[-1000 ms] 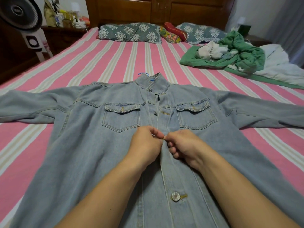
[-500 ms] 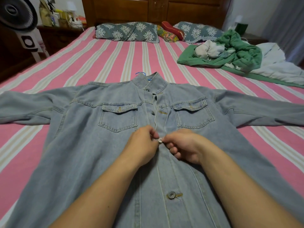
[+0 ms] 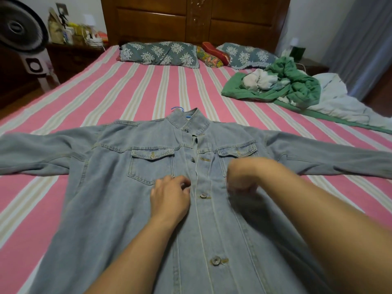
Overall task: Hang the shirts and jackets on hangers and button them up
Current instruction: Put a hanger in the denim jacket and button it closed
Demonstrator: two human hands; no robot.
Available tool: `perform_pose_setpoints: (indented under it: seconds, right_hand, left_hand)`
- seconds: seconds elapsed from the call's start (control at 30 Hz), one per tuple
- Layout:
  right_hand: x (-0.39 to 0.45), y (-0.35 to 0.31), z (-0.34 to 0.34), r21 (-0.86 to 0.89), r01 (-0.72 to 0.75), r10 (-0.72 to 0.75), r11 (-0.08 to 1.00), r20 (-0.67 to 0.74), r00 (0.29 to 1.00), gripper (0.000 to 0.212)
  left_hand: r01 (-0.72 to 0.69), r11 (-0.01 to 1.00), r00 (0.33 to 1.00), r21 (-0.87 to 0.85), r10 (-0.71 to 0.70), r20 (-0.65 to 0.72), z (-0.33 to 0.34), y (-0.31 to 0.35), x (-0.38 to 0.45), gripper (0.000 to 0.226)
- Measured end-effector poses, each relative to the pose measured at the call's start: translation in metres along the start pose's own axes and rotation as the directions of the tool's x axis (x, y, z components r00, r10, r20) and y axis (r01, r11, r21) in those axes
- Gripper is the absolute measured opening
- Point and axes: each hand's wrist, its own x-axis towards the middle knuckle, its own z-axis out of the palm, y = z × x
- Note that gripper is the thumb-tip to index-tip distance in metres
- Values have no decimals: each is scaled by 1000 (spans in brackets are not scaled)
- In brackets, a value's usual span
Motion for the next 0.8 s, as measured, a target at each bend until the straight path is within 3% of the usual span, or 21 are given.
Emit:
perform_pose_setpoints:
  seconds: [0.1,0.13,0.17,0.23,0.3,0.4,0.5,0.6,0.7,0.8]
  right_hand:
    - [32,-14,-14,369,125,1,921,-323,946,19]
    - [48,-23,-5,459,171,33,872,-402,915,18]
    - [62,-30,7,499,175,61,848,-421,905,20]
    - [81,-39,30,487,87,114,869,-367,923,43]
    - [95,-34,41,483,22,175,875,-358,917,49]
    - [116,-17,37,466,-21,211,885,-361,908,33]
    - [126,-8,39,459,10,166,888,-342,925,14]
    - [132,-7,37,450,4,142,893,-289,947,13]
    - [125,-4,31,616,35,115,787,-203,972,19]
    - [120,0,34,817,99,80,569,-175,981,34]
  left_hand:
    - [38,999,955,36,-47,293,-20,5,28,28]
    - [69,997,933,19,-71,351,-31,10,43,28]
    - [86,996,947,-8,-80,311,-41,15,58,28]
    - [92,992,989,-92,-80,125,-52,24,94,25]
    - [-1,983,998,-184,12,58,-39,32,116,23]
    - [-93,989,980,-117,112,162,1,27,119,19]
    - [-139,978,989,-153,144,24,25,9,116,16]
    - [-185,982,983,-20,185,-15,28,10,114,15]
    - [-121,993,992,-4,121,31,24,15,118,10]
    - [-98,995,994,30,96,62,19,16,121,15]
